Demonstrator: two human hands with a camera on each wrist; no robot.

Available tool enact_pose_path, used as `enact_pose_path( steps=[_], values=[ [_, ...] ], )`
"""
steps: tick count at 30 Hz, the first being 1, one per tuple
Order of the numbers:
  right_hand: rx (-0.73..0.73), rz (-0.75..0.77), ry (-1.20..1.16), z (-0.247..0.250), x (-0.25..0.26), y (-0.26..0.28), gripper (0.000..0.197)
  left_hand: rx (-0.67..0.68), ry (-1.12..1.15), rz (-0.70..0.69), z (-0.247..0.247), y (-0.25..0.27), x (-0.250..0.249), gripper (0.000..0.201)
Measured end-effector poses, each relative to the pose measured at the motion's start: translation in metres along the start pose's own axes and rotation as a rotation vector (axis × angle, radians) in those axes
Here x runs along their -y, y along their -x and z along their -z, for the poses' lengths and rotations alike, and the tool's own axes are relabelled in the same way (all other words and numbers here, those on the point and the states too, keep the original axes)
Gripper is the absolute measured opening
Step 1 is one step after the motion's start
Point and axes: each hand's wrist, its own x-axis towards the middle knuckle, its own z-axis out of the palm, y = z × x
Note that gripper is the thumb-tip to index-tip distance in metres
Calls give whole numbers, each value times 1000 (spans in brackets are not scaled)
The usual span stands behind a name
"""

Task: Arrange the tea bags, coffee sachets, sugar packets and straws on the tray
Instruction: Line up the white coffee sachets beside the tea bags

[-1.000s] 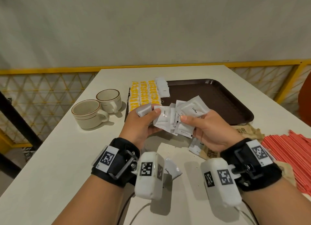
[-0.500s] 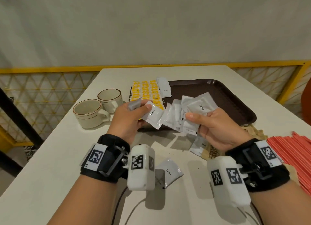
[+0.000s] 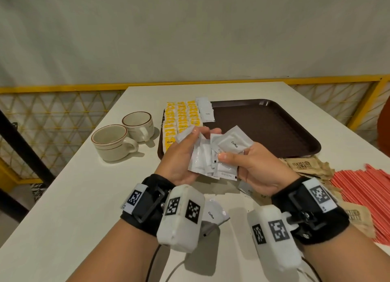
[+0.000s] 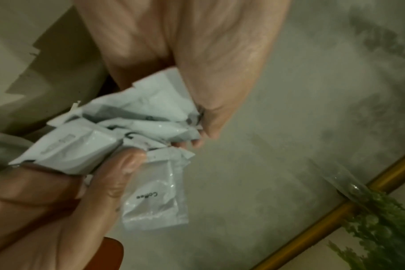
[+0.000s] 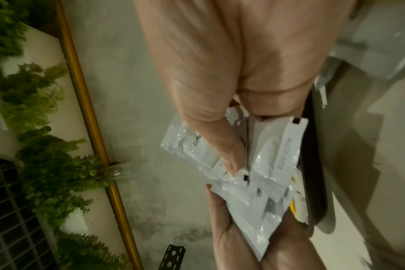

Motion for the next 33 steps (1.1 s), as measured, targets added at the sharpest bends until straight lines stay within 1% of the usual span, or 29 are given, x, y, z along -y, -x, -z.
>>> enact_pose_path(
  steps=[2, 3, 4, 5, 7, 9, 11, 13, 16, 19, 21, 23, 25, 28, 30, 33],
  values=[
    [-74, 30, -54, 4, 3, -1, 33, -122, 143, -25, 4, -4, -3, 24],
    [-116, 49, -91, 6, 4, -2, 32, -158, 146, -12, 7, -5, -4, 23],
    [-152, 66, -128, 8, 6, -3, 31, -181, 86, 9, 10, -6, -4, 26],
    [-176, 79, -159, 10, 6, -4, 31, -180, 3, 25, 10, -6, -3, 29],
    [-205, 92, -202, 9, 3, -6, 33, -112, -119, 26, 7, -2, 1, 36],
    [-199, 101, -224, 6, -1, -8, 34, -35, -160, 1, 2, 0, 8, 44],
    [-155, 98, -228, 2, -4, -8, 36, 6, -166, -39, 0, 0, 10, 50],
    [-124, 92, -226, 0, -6, -8, 40, -2, -124, -87, 1, 1, 10, 51],
    [-132, 91, -253, -3, -6, -9, 49, 2, -53, -143, -2, 0, 11, 51],
    [-134, 87, -261, -6, -7, -10, 50, -26, -27, -170, -6, -1, 12, 39],
    [-125, 70, -242, -6, -8, -9, 51, -88, -28, -170, -6, -1, 11, 32],
    [-108, 49, -229, -7, -9, -8, 48, -163, 2, -140, -2, -4, 10, 31],
    [-107, 32, -208, -7, -8, -7, 44, -225, 64, -97, 4, -7, 8, 36],
    [-107, 18, -185, -4, -4, -5, 37, -263, 149, -48, 11, -10, 1, 54],
    [-107, 22, -171, -1, 1, -3, 35, -227, 188, -4, 14, -9, -5, 66],
    [-142, 41, -184, 3, 6, -1, 32, -148, 161, 32, 14, -8, -12, 82]
  ],
)
